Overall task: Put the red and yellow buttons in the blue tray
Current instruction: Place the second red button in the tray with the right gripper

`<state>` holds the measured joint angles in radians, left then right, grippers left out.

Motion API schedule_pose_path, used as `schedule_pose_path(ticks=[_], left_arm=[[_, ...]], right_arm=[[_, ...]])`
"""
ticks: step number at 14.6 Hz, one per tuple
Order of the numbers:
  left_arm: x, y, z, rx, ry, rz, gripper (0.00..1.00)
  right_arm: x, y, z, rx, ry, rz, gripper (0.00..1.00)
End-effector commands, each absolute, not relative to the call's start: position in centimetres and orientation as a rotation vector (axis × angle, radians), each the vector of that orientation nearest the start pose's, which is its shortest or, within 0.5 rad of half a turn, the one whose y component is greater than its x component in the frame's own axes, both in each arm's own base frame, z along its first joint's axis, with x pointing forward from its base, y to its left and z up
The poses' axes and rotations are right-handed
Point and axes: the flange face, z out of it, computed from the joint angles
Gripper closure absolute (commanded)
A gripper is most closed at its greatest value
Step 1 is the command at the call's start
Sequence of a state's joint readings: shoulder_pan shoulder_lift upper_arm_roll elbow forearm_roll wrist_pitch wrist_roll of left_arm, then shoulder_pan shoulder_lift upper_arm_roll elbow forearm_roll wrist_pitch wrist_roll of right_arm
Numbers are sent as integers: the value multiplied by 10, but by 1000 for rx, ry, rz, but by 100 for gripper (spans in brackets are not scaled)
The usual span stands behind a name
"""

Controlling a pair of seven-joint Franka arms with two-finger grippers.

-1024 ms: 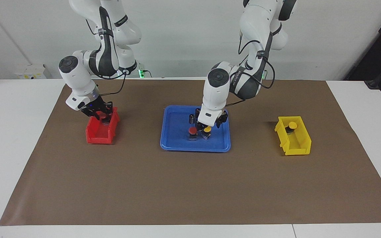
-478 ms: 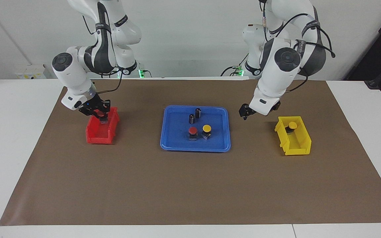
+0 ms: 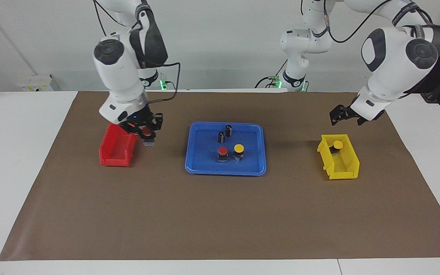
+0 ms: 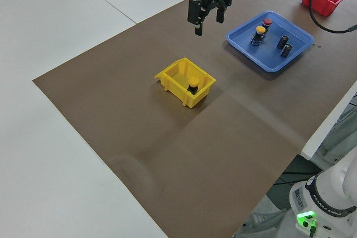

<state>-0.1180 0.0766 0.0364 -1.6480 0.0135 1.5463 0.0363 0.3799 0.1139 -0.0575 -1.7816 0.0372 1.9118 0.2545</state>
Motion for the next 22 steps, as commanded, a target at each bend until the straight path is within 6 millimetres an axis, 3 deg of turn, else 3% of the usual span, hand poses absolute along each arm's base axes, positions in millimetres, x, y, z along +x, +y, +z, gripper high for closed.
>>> schedule_pose_path(ticks=[1, 4, 5, 10, 12, 13, 16, 17, 20, 22], left_arm=[[556, -46, 552, -3090, 211, 285, 0], [554, -46, 559, -3092, 213, 266, 0], [553, -46, 562, -3093, 213, 257, 0], [556, -25, 555, -3098, 308, 232, 0], [557, -12, 556, -3104, 281, 187, 0], [558, -13, 560, -3104, 282, 182, 0], [560, -12, 562, -3105, 270, 172, 0], [559, -13, 562, -3105, 270, 174, 0], [564, -11, 561, -3108, 260, 96, 0], [565, -8, 546, -3108, 260, 43, 0]], right_arm=[[565, 261, 457, -3074, 57, -62, 76], [553, 305, 415, -3082, 88, -43, 76], [551, 310, 403, -3082, 89, -48, 75], [551, 309, 354, -3085, 98, -63, 72], [552, 308, 345, -3089, 101, -58, 71], [552, 307, 346, -3090, 101, -56, 62], [557, 299, 349, -3098, 109, -50, 0], [563, 288, 358, -3097, 136, -59, 0], [579, 249, 410, -3099, 226, -36, 0], [586, 211, 445, -3083, 312, -52, 0]])
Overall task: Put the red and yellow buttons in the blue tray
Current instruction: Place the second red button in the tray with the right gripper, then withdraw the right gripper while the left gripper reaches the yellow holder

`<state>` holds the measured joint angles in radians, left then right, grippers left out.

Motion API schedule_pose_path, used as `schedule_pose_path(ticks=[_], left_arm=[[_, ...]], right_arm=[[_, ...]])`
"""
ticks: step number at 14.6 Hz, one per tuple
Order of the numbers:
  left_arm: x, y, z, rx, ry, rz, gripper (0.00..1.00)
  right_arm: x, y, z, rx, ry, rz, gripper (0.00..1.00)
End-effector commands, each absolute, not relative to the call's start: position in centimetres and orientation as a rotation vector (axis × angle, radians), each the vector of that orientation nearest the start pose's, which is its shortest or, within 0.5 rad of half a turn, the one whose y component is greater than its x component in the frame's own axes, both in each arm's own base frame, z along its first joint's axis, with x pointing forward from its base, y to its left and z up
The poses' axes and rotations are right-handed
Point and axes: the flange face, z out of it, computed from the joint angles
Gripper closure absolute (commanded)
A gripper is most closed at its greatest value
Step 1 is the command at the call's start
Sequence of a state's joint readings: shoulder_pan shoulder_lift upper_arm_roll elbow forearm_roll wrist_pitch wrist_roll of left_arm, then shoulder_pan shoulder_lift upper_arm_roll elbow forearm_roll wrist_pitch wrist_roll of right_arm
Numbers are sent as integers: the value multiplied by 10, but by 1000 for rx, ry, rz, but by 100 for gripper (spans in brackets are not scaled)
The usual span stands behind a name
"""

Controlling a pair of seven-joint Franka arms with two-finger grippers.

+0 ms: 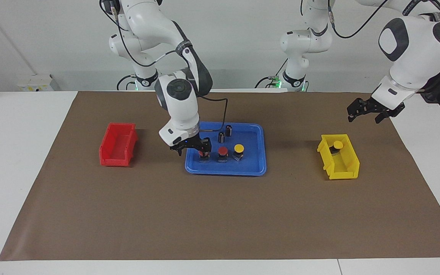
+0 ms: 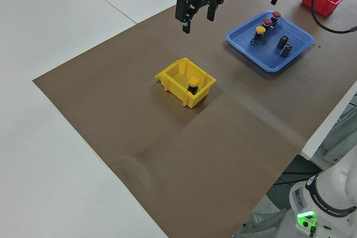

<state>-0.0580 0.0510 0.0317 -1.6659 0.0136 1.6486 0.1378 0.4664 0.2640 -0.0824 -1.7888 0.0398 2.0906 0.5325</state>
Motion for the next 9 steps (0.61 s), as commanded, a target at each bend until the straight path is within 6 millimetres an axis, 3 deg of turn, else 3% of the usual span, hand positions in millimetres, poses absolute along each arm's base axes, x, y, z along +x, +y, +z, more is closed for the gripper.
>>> schedule_pose_path(ticks=[1, 4, 6, 9], left_arm=[[563, -4, 532, -3107, 241, 15, 0], [563, -2, 482, -3108, 248, 24, 0], [552, -1, 445, -3112, 229, 62, 9], [547, 2, 416, -3118, 154, 42, 18]], right_arm=[[588, 193, 462, -3081, 323, -52, 0], [592, 139, 518, -3095, 286, 3, 0], [591, 97, 552, -3095, 295, 22, 0], [573, 28, 592, -3089, 243, 15, 0]])
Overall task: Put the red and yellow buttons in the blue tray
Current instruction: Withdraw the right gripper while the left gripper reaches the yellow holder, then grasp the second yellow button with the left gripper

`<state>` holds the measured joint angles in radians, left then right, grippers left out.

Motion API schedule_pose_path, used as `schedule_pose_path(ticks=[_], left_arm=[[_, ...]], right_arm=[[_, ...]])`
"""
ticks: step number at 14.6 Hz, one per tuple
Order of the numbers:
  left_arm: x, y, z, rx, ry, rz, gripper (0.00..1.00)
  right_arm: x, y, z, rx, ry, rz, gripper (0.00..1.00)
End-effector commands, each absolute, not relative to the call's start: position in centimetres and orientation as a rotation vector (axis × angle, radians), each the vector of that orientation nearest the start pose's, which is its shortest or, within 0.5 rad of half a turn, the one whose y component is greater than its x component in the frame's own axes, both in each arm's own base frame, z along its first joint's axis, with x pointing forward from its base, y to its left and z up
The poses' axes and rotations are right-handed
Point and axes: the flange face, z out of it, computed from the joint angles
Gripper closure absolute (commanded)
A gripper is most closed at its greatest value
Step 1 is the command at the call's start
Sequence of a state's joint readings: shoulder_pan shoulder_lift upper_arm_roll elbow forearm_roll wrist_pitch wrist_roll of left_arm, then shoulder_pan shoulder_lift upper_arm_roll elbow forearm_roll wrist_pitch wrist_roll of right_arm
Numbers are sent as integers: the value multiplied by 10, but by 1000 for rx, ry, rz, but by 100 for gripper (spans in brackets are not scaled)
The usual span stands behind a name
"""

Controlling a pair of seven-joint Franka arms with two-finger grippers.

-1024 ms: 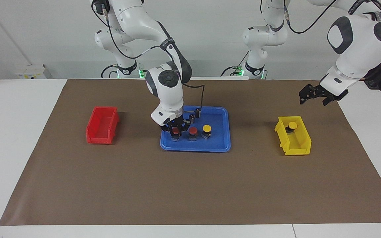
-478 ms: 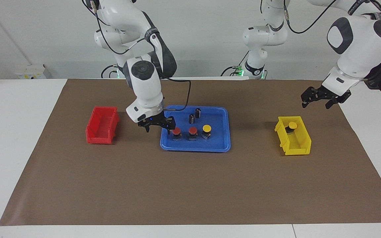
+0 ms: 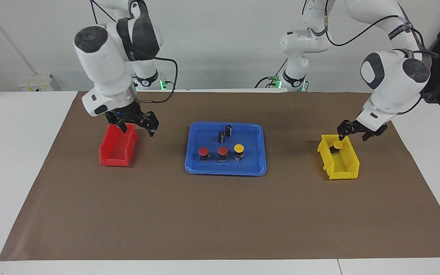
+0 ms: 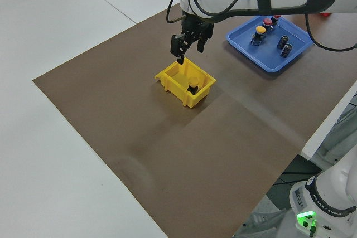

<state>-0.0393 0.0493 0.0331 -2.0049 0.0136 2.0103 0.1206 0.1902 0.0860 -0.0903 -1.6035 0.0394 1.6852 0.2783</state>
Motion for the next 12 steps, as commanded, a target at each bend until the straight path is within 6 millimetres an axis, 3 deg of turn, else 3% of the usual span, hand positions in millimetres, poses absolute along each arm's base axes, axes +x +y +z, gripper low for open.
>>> schedule_pose_path(ticks=[1, 3, 5, 6, 12], left_arm=[[542, 1, 407, -3119, 155, 54, 19], [534, 4, 395, -3121, 145, 61, 19], [530, 5, 388, -3123, 142, 80, 19], [528, 5, 384, -3124, 138, 87, 20], [521, -2, 363, -3126, 117, 53, 20]], right_arm=[[568, 9, 597, -3087, 229, 34, 0], [560, -19, 617, -3088, 215, 51, 0], [561, -33, 622, -3113, 205, 45, 0], [559, -50, 625, -3131, 202, 45, 0], [533, -81, 628, -3134, 203, 138, 0]])
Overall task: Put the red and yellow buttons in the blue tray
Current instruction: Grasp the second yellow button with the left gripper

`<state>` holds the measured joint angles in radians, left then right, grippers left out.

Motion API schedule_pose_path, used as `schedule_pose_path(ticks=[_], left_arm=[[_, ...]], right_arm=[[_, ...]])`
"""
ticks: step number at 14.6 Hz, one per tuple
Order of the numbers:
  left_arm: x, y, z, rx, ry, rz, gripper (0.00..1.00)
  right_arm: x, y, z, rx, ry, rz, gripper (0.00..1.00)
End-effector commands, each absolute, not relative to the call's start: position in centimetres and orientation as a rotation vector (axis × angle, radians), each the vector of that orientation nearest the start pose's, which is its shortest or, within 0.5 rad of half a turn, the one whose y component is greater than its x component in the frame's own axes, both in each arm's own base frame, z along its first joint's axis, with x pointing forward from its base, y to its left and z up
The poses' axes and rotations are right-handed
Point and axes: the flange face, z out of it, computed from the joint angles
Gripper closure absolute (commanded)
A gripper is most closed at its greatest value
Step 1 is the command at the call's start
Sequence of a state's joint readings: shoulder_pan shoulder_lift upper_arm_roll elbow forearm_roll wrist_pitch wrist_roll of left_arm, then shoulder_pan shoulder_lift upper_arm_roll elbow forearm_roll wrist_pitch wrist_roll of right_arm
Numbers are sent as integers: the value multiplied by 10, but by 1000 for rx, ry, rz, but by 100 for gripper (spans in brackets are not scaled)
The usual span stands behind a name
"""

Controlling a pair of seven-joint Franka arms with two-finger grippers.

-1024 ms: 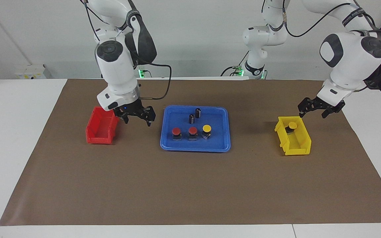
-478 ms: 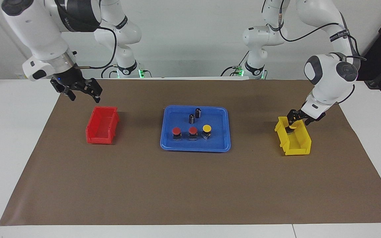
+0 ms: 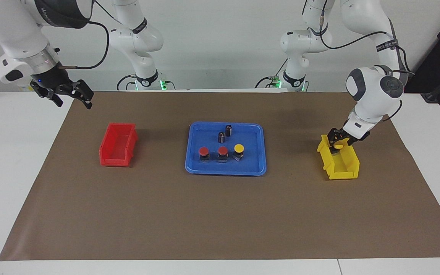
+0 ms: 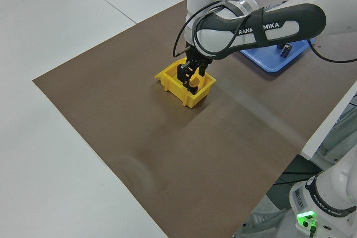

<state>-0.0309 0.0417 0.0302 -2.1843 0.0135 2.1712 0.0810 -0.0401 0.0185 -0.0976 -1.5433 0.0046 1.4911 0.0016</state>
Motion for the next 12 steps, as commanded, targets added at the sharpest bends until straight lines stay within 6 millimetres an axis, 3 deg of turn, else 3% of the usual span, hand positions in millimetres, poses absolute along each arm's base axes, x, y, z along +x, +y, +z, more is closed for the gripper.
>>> schedule_pose_path(ticks=[1, 2, 3, 4, 5, 6, 8, 10, 11, 12], left_arm=[[522, -2, 363, -3127, 110, 46, 23], [522, -2, 364, -3127, 107, 37, 37], [523, -2, 364, -3126, 110, 32, 68], [525, 1, 365, -3126, 119, 30, 91], [529, 3, 369, -3125, 133, 27, 99], [538, 0, 382, -3125, 137, 25, 99], [559, -14, 427, -3119, 165, 113, 99], [577, -48, 476, -3107, 164, 209, 99], [579, -80, 488, -3110, 96, 203, 99], [573, -127, 487, -3135, 8, 192, 99]], right_arm=[[530, -82, 627, -3135, 206, 170, 0], [529, -81, 628, -3136, 204, 168, 0], [530, -80, 627, -3136, 202, 168, 0], [531, -79, 627, -3137, 197, 161, 0], [536, -73, 621, -3137, 192, 170, 0], [537, -73, 617, -3138, 192, 163, 0], [538, -71, 615, -3134, 186, 157, 0], [536, -67, 615, -3133, 172, 172, 0], [537, -67, 615, -3132, 171, 169, 0], [537, -68, 615, -3130, 173, 169, 0]])
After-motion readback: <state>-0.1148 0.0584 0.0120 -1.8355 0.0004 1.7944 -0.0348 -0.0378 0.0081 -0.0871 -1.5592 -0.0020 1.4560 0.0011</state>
